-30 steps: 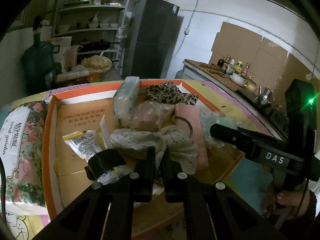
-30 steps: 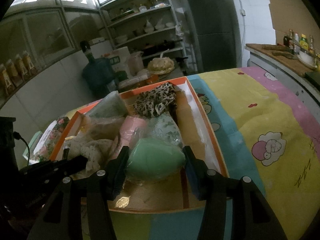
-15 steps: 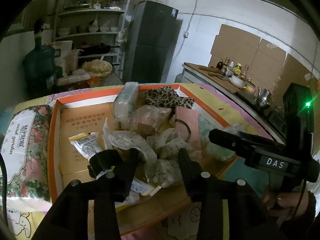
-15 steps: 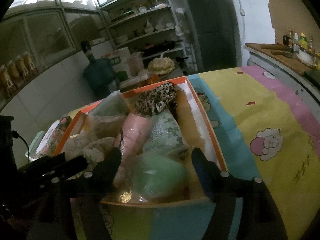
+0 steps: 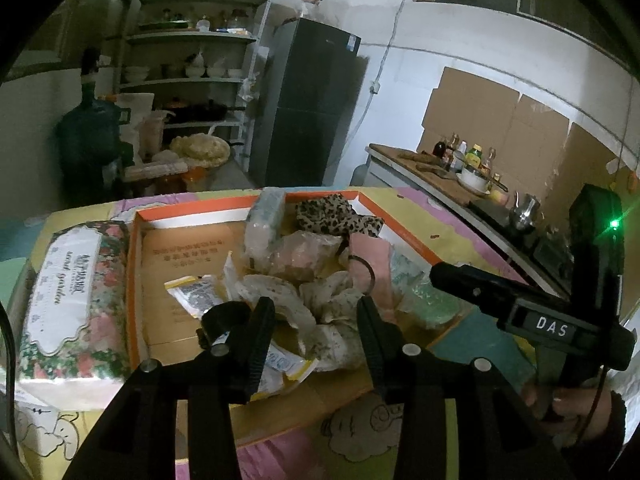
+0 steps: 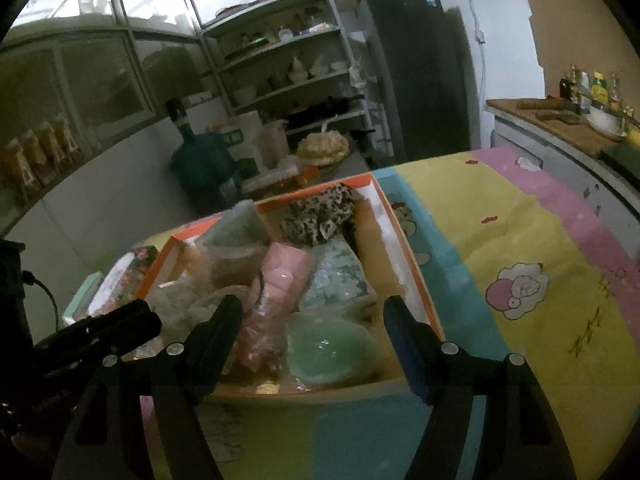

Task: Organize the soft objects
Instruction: 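Lower both items into the tray and open both grippers, then move both grippers back over the remaining items on the bed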

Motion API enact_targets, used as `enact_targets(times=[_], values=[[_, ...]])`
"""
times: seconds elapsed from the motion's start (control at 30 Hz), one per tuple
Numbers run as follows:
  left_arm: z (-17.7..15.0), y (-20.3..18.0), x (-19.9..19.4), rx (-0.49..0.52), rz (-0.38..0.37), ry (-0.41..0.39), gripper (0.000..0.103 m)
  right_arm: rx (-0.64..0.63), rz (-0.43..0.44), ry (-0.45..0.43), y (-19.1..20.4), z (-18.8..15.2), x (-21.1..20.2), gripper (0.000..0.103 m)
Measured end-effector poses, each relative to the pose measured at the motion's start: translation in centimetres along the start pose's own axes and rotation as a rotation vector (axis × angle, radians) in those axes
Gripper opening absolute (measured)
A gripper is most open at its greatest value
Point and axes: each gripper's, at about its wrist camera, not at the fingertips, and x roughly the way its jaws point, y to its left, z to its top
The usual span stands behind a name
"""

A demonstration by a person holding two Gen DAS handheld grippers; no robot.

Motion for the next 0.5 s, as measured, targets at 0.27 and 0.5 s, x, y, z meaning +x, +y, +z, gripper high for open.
enact_targets(times=[0.27, 0.5], values=[[0.0, 0.7, -2.7, -0.001, 0.026, -0.057, 0.043, -0.005, 0.012, -0.032, 1.4, 0.3, -1.7, 0.074], [-0.1, 1.2, -5.7, 0.01, 0.066, -0.111, 0.043, -0.013, 0.023, -0.043, 2.9, 0.2, -2.7, 0.074]])
